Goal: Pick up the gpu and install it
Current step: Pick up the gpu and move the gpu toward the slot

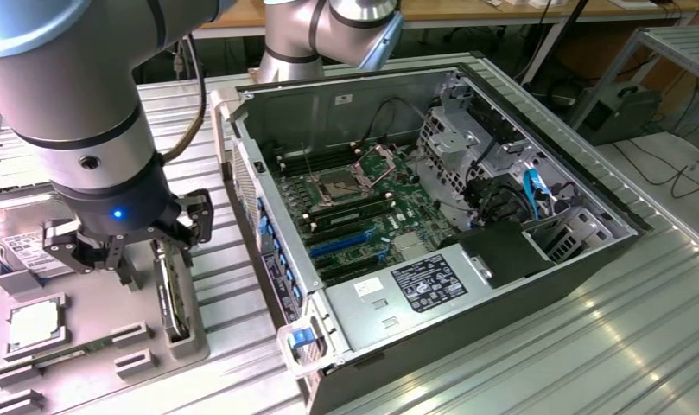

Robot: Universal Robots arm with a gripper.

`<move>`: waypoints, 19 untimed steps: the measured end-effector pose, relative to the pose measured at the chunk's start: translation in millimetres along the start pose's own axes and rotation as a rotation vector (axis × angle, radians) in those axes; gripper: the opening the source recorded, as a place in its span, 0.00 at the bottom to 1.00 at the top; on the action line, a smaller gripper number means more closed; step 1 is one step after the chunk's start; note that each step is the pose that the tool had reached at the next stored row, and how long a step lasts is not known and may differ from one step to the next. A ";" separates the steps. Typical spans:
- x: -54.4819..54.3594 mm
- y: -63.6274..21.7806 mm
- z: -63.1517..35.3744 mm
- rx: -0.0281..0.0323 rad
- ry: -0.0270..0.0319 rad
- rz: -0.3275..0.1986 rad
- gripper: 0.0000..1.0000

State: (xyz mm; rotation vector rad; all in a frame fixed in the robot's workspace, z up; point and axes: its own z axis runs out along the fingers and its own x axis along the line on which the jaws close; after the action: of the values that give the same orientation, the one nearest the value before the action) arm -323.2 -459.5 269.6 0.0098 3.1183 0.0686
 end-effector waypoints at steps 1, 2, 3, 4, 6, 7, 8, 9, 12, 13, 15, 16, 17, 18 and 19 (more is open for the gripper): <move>0.0 0.0 0.9 0.0000 0.0000 0.000 0.68; 0.1 -0.1 2.6 0.0000 -0.0001 0.000 0.68; 0.1 -0.2 3.6 0.0000 -0.0001 0.000 0.68; 0.1 -0.2 4.6 0.0000 0.0000 0.000 0.68; 0.2 -0.3 6.8 0.0000 -0.0001 0.000 0.68; 0.2 -0.3 8.0 -0.0001 -0.0001 0.000 0.68; 0.2 -0.4 9.1 -0.0001 -0.0001 0.000 0.68; 0.2 -0.4 10.2 -0.0001 -0.0001 0.000 0.68; 0.3 -0.6 13.3 0.0000 -0.0001 0.000 0.68; 0.3 -0.6 14.4 0.0000 -0.0001 0.000 0.68; 0.4 -0.8 18.8 0.0000 -0.0001 0.000 0.68; 0.4 -0.9 19.9 0.0000 0.0000 0.000 0.68; 0.5 -0.9 21.0 0.0000 0.0000 0.000 0.68; 0.5 -1.0 22.5 0.0000 0.0000 0.000 0.68; 0.5 -1.1 23.7 0.0000 0.0000 0.000 0.68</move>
State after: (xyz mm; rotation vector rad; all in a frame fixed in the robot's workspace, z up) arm -323.2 -459.5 245.9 0.0097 3.1183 0.0686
